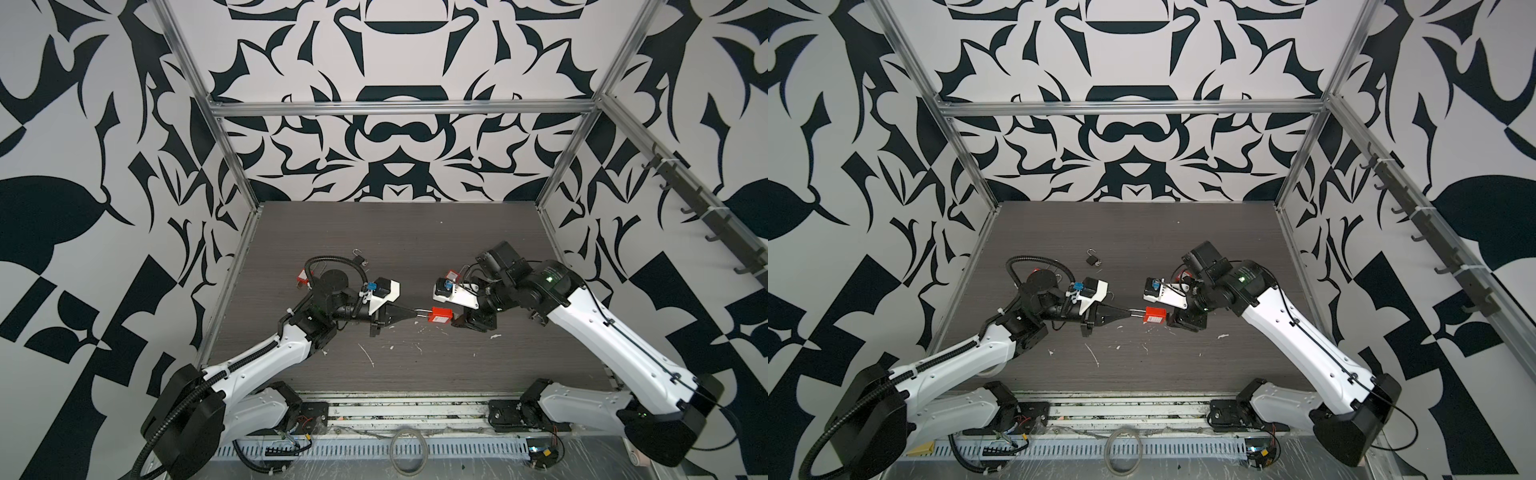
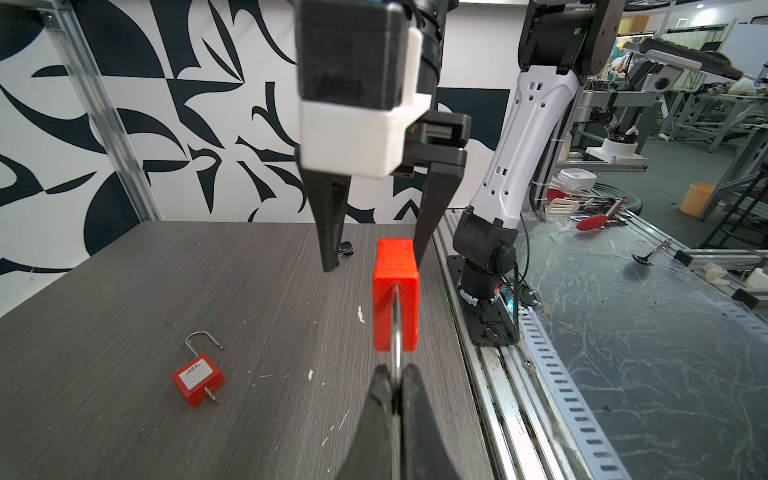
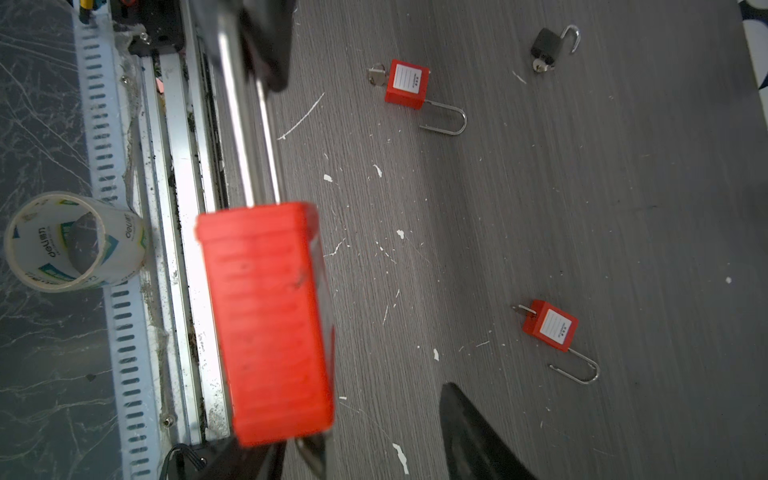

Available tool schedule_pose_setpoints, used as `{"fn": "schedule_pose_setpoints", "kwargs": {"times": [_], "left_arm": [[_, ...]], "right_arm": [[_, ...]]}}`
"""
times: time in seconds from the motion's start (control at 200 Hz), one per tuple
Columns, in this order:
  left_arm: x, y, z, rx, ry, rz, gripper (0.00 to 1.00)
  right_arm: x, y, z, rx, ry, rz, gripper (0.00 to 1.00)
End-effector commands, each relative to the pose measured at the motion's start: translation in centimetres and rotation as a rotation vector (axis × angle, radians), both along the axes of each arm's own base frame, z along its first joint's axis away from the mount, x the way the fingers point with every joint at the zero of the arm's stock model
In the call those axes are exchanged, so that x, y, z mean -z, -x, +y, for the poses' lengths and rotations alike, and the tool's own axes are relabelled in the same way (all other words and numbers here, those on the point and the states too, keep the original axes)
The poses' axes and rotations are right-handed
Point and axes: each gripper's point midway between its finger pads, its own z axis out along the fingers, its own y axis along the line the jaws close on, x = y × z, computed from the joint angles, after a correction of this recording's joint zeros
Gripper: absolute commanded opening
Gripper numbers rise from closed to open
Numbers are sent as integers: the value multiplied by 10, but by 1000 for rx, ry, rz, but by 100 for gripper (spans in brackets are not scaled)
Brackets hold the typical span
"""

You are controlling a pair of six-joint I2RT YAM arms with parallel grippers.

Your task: Lock with the key

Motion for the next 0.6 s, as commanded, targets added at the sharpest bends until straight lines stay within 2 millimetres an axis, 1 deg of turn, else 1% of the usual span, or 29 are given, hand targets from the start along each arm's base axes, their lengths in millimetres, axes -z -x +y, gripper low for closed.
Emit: {"fn": "schedule_pose_setpoints", "kwargs": {"times": [0.0, 0.07, 0.125, 0.28, 0.405, 0.595], "left_arm": [[-21, 3, -1, 17, 47, -43, 0], [-20, 4, 0, 22, 46, -41, 0], [-20, 5, -1, 28, 46, -41, 0], [-19, 7, -2, 40, 39, -37, 0], [-18, 7, -2, 42, 32, -42, 0], [-21, 6, -2, 35, 30, -53, 0]], "right_arm": [[-9, 20, -12, -40, 31, 24, 61], [-10, 27, -15, -41, 45, 67, 61], [-12, 28, -13, -41, 39, 80, 60], [-15, 19, -5, -48, 19, 62, 57], [-9, 8, -2, -54, 35, 35, 52], [-11, 11, 8, -72, -23, 45, 49]]}}
